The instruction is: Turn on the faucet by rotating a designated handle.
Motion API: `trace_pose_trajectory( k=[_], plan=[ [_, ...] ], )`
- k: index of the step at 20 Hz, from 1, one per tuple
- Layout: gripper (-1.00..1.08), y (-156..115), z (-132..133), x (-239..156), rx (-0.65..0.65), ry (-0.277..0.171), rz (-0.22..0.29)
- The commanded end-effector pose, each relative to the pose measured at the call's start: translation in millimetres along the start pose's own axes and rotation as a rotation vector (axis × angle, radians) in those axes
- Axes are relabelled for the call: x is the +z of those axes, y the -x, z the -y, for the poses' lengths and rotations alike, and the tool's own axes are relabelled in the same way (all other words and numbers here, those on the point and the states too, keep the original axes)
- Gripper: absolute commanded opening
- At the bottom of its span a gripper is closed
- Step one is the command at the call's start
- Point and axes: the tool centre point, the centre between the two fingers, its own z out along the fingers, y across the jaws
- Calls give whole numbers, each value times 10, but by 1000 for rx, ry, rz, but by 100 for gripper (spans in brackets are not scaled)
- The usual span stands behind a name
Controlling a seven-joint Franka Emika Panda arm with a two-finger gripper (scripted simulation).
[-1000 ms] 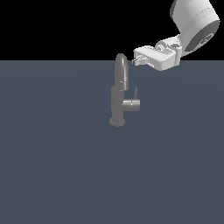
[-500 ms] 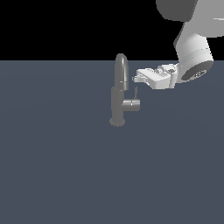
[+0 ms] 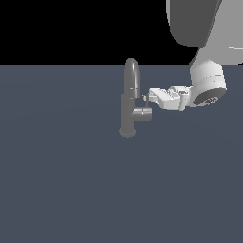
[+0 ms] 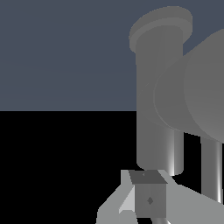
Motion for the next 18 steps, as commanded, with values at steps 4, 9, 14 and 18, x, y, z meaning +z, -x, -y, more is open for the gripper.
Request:
trace_pose_trajectory(
  k=[4, 9, 14, 18],
  plan=[
    [-100, 2, 4, 6, -1, -2, 2],
    [-100, 9, -24, 6, -1, -2, 2],
    [-100, 24, -99, 6, -1, -2, 2],
    [-100, 37, -165, 7, -1, -2, 2]
  ],
)
